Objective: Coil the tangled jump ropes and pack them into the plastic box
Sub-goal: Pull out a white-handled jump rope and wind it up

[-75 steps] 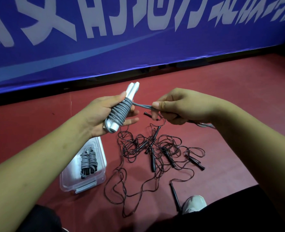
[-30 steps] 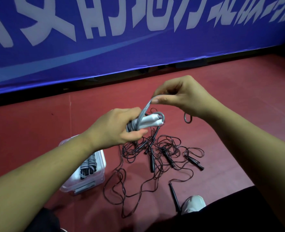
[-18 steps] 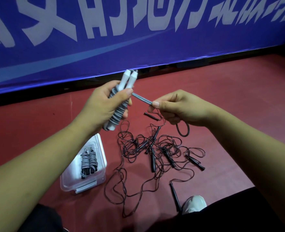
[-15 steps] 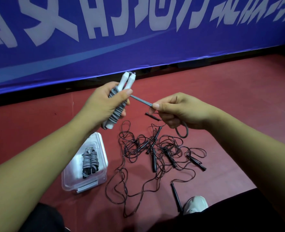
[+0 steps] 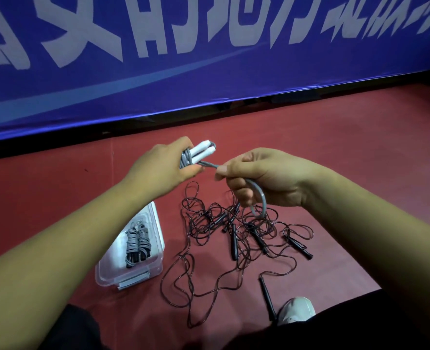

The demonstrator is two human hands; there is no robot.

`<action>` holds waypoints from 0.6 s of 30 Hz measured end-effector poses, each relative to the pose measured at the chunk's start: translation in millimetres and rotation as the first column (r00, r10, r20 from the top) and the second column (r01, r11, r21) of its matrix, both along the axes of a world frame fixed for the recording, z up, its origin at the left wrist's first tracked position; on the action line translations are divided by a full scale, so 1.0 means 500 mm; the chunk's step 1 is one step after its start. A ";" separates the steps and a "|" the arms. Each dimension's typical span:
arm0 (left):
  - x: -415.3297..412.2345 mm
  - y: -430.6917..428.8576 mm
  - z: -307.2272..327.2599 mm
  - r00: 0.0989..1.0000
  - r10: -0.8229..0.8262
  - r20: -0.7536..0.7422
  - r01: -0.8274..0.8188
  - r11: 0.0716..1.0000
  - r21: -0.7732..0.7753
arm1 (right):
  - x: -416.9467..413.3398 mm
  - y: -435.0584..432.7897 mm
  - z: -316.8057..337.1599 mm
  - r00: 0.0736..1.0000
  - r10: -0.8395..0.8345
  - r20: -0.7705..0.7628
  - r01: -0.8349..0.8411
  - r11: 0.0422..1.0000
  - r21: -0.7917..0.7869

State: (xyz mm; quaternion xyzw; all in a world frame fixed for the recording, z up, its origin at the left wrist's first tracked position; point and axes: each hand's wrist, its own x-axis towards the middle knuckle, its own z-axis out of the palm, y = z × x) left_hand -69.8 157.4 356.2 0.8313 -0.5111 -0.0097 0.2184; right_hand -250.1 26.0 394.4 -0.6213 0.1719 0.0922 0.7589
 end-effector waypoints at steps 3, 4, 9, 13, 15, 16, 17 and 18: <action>-0.014 0.004 -0.001 0.997 -0.021 0.076 0.013 0.994 0.106 | -0.003 0.004 -0.003 0.998 0.062 0.027 -0.059 0.994 -0.087; -0.022 0.003 0.000 0.994 -0.045 0.099 0.030 0.988 0.151 | -0.006 0.003 -0.001 0.996 0.081 0.038 -0.076 0.989 -0.127; -0.054 -0.001 0.000 0.989 -0.121 0.082 0.096 0.962 0.257 | -0.024 0.005 0.030 0.987 0.137 0.078 -0.075 0.844 -0.531; -0.060 -0.002 -0.002 0.965 -0.231 0.120 0.187 0.936 0.299 | -0.025 0.007 0.041 0.986 0.135 0.098 -0.026 0.706 -0.708; -0.066 -0.004 0.004 0.950 -0.281 0.134 0.226 0.918 0.327 | -0.024 0.003 0.045 0.985 0.115 0.126 0.016 0.673 -0.739; -0.069 -0.004 0.008 0.944 -0.301 0.139 0.241 0.911 0.334 | -0.023 0.000 0.046 0.983 0.106 0.148 0.040 0.668 -0.743; -0.070 -0.004 0.011 0.940 -0.314 0.137 0.254 0.908 0.334 | -0.023 -0.002 0.047 0.981 0.097 0.168 0.062 0.663 -0.746; -0.070 -0.003 0.014 0.939 -0.321 0.126 0.265 0.905 0.334 | -0.023 -0.005 0.046 0.978 0.089 0.186 0.083 0.657 -0.749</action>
